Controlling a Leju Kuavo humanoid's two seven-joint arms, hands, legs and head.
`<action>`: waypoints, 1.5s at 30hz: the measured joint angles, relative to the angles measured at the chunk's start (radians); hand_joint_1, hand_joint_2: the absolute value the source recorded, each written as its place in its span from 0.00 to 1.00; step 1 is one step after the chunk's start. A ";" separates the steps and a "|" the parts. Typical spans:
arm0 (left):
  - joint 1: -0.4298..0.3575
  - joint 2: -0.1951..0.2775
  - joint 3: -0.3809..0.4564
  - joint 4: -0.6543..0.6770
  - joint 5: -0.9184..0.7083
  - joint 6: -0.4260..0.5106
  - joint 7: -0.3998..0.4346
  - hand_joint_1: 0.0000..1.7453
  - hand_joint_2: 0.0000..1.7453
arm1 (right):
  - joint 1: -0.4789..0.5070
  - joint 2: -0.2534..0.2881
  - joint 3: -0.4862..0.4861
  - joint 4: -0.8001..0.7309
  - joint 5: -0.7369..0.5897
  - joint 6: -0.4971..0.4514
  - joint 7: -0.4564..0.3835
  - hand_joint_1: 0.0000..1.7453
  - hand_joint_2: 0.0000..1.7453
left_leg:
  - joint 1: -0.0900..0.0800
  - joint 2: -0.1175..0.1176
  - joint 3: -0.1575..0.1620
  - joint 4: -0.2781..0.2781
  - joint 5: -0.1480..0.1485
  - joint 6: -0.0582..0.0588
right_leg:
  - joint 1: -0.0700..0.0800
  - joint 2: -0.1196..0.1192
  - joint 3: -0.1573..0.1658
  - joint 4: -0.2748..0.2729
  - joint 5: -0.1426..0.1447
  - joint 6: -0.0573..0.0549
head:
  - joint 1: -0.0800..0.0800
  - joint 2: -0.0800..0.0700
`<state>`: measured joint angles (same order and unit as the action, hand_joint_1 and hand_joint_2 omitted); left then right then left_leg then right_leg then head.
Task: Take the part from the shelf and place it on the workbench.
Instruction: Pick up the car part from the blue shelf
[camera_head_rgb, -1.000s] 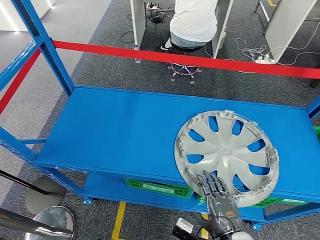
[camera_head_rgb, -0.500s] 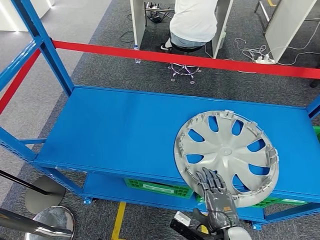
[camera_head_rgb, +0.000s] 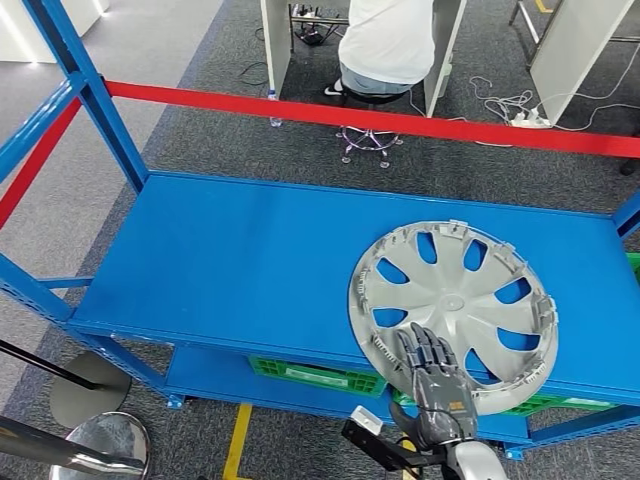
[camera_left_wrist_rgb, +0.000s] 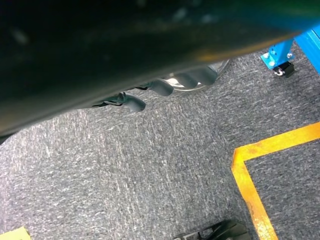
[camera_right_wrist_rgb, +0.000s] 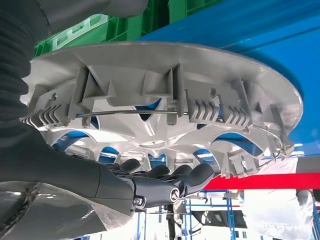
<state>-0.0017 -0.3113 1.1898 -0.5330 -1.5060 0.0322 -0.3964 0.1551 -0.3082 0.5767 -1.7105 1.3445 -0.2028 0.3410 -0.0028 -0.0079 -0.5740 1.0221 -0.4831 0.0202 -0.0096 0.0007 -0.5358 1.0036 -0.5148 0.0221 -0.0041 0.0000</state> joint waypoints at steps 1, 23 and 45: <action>0.000 0.000 0.000 0.000 -0.001 0.000 0.000 0.00 0.00 | 0.000 0.003 -0.002 0.000 0.002 0.001 -0.002 0.00 1.00 | 0.000 0.000 0.000 0.000 0.000 0.000 | 0.000 0.000 0.000 0.000 0.000 0.000 | 0.000 0.000; 0.000 0.000 0.000 -0.002 -0.007 -0.026 0.015 0.00 0.00 | 0.004 0.069 -0.094 0.002 0.053 0.089 -0.048 0.00 1.00 | 0.000 0.000 0.000 0.000 0.000 0.000 | 0.000 0.000 0.000 0.000 0.000 0.000 | 0.000 0.000; 0.000 -0.007 0.003 -0.049 -0.018 -0.069 0.019 0.00 0.00 | 0.022 0.083 -0.165 0.035 0.111 0.169 -0.054 0.75 1.00 | 0.000 0.000 0.000 0.000 0.000 0.000 | 0.000 0.000 0.000 0.000 0.000 0.000 | 0.000 0.000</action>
<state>-0.0017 -0.3182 1.1930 -0.5818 -1.5236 -0.0367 -0.3773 0.1766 -0.2255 0.4116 -1.6754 1.4553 -0.0336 0.2873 -0.0028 -0.0078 -0.5739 1.0222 -0.4831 0.0202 -0.0095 0.0007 -0.5359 1.0037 -0.5148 0.0221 -0.0042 -0.0001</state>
